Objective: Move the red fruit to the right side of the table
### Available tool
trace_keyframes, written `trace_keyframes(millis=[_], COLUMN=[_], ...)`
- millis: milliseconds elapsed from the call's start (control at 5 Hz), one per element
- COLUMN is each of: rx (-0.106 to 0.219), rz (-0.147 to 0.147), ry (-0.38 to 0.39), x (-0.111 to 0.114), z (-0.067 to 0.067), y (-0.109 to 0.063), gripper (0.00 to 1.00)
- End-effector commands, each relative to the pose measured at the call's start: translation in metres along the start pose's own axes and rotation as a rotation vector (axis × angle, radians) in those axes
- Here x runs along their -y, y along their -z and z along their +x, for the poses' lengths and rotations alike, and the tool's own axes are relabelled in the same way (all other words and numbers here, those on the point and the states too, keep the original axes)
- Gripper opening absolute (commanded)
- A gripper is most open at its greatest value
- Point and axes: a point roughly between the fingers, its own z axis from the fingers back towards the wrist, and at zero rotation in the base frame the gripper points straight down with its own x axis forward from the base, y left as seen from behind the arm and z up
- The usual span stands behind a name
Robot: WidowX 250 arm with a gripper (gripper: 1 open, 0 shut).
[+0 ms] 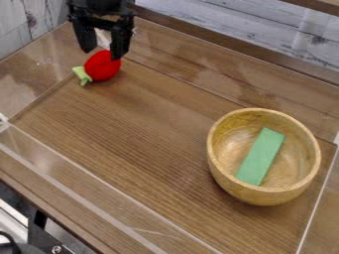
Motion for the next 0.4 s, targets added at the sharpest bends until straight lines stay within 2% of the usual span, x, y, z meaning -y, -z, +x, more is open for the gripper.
trace_keyframes(millis=[0, 200], rx=[0.076, 0.081], rz=[0.021, 0.015], ry=[0.040, 0.069], x=[-0.013, -0.016], z=[0.025, 0.036], y=[-0.010, 0.000], gripper=[1.00, 1.00])
